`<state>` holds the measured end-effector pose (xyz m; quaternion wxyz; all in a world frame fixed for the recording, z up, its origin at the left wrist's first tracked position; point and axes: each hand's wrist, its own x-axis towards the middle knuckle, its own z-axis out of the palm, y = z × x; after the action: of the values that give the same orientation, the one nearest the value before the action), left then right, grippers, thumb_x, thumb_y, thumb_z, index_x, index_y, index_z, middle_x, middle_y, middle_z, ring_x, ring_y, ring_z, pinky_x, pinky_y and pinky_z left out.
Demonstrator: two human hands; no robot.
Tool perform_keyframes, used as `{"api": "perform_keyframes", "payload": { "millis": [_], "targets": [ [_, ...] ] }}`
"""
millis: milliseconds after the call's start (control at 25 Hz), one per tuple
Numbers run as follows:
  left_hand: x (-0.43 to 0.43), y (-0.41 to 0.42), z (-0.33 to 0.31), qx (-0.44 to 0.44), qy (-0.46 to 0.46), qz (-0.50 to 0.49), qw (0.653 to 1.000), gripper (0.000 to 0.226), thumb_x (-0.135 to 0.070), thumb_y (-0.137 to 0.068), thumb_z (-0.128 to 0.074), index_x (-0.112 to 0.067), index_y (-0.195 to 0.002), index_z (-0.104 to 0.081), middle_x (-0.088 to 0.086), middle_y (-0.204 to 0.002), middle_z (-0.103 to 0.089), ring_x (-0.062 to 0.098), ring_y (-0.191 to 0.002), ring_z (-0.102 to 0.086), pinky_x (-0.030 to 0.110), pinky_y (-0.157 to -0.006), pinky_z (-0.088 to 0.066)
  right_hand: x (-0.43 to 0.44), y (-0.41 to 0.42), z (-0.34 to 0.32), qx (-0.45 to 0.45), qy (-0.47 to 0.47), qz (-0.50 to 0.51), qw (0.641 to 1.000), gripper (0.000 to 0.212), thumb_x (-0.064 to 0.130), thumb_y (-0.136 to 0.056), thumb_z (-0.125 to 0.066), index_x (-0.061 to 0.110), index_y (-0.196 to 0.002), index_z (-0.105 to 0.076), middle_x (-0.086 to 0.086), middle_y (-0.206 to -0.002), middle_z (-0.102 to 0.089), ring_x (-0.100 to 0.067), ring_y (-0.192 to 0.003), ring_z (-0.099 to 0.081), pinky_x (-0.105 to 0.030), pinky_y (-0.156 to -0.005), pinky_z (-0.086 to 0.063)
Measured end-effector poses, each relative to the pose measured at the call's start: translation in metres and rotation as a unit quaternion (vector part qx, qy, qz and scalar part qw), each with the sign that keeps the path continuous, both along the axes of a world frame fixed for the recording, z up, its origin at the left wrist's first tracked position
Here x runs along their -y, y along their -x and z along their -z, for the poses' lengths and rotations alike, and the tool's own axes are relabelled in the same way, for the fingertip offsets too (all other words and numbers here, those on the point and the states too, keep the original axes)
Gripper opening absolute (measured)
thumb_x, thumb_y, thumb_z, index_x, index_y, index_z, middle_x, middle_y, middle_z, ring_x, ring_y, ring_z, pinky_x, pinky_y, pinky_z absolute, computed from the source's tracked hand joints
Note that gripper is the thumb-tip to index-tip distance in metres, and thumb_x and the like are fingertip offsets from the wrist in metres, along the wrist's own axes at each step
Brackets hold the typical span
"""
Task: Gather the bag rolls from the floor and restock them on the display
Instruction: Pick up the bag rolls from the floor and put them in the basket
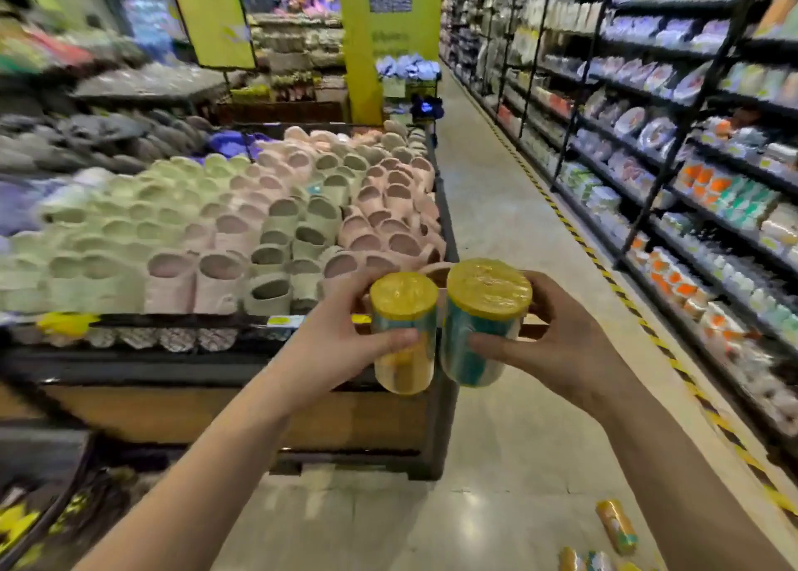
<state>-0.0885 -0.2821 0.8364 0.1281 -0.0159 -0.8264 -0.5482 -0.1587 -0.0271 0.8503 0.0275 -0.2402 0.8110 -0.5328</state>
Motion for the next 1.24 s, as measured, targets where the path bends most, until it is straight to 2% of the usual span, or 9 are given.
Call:
{"api": "perform_keyframes", "payload": {
  "millis": [160,280,480,680,760,880,960,1120,1240],
  "targets": [
    [0.093,-0.088,0.000,0.009,-0.011,-0.099,0.995,0.073,-0.040,-0.070,-0.090,-0.048,-0.133,-0.054,-0.022,-0.125,-0.066,0.001,-0.119,-0.061,0.039,-0.103,-0.052,0.112,-0.036,-0.001,-0.011,-0.008,-0.119,0.993,0.074,0.046,-0.062,-0.095,0.053,-0.124,-0.055,0.031,-0.121,-0.062,0.006,-0.113,-0.059,-0.020,-0.089,-0.051],
    [0.173,-0.169,0.004,0.008,-0.019,-0.195,0.981,0.075,-0.044,-0.069,-0.090,-0.051,-0.134,-0.052,-0.023,-0.124,-0.066,0.000,-0.117,-0.061,0.037,-0.102,-0.053,0.216,-0.077,-0.002,-0.031,-0.032,-0.205,0.978,0.072,0.046,-0.062,-0.093,0.056,-0.121,-0.052,0.040,-0.115,-0.059,0.019,-0.108,-0.054,-0.003,-0.082,-0.044],
    [0.301,-0.312,0.019,0.012,-0.021,-0.310,0.951,0.077,-0.050,-0.068,-0.088,-0.048,-0.135,-0.051,-0.023,-0.123,-0.066,0.002,-0.118,-0.061,0.036,-0.098,-0.054,0.391,-0.164,0.012,-0.019,-0.069,-0.331,0.941,0.074,0.043,-0.065,-0.092,0.052,-0.124,-0.050,0.035,-0.114,-0.060,0.012,-0.107,-0.057,-0.017,-0.087,-0.046],
    [0.403,-0.418,0.031,0.019,-0.024,-0.401,0.915,0.075,-0.046,-0.068,-0.089,-0.046,-0.133,-0.053,-0.023,-0.123,-0.065,0.005,-0.118,-0.061,0.038,-0.099,-0.054,0.532,-0.241,0.033,0.006,-0.075,-0.407,0.910,0.077,0.055,-0.058,-0.092,0.052,-0.124,-0.051,0.033,-0.116,-0.061,0.009,-0.108,-0.059,-0.026,-0.093,-0.049],
    [0.437,-0.442,0.034,0.021,-0.029,-0.427,0.903,0.074,-0.048,-0.067,-0.089,-0.045,-0.132,-0.054,-0.023,-0.122,-0.065,0.003,-0.117,-0.061,0.037,-0.099,-0.054,0.582,-0.259,0.038,0.014,-0.072,-0.433,0.899,0.077,0.054,-0.059,-0.093,0.048,-0.125,-0.053,0.028,-0.118,-0.063,0.006,-0.109,-0.061,-0.027,-0.092,-0.051],
    [0.488,-0.458,0.042,0.023,-0.024,-0.459,0.888,0.075,-0.051,-0.066,-0.090,-0.045,-0.132,-0.054,-0.021,-0.122,-0.065,0.005,-0.116,-0.062,0.041,-0.101,-0.053,0.648,-0.272,0.043,0.019,-0.070,-0.468,0.881,0.075,0.048,-0.062,-0.093,0.043,-0.126,-0.053,0.031,-0.113,-0.063,0.009,-0.105,-0.062,-0.012,-0.082,-0.050],
    [0.526,-0.459,0.048,0.025,-0.044,-0.476,0.878,0.075,-0.043,-0.067,-0.091,-0.041,-0.132,-0.055,-0.018,-0.121,-0.066,0.007,-0.114,-0.064,0.042,-0.099,-0.054,0.697,-0.273,0.051,0.013,-0.083,-0.489,0.868,0.073,0.043,-0.064,-0.093,0.043,-0.125,-0.052,0.031,-0.111,-0.063,0.011,-0.102,-0.061,-0.009,-0.078,-0.048],
    [0.607,-0.441,0.056,0.043,-0.029,-0.500,0.865,0.070,-0.035,-0.070,-0.090,-0.036,-0.131,-0.055,-0.019,-0.118,-0.067,-0.002,-0.112,-0.061,0.028,-0.097,-0.055,0.801,-0.258,0.069,-0.007,-0.104,-0.524,0.845,0.074,0.043,-0.063,-0.094,0.046,-0.122,-0.049,0.025,-0.113,-0.062,0.009,-0.099,-0.061,-0.019,-0.081,-0.050],
    [0.671,-0.419,0.063,0.064,-0.030,-0.514,0.855,0.066,-0.033,-0.072,-0.090,-0.036,-0.127,-0.055,-0.021,-0.116,-0.066,-0.007,-0.108,-0.061,0.015,-0.087,-0.053,0.878,-0.235,0.074,-0.018,-0.131,-0.551,0.824,0.075,0.043,-0.064,-0.092,0.047,-0.122,-0.044,0.021,-0.114,-0.060,0.005,-0.097,-0.060,-0.023,-0.079,-0.051]
  ]
}}
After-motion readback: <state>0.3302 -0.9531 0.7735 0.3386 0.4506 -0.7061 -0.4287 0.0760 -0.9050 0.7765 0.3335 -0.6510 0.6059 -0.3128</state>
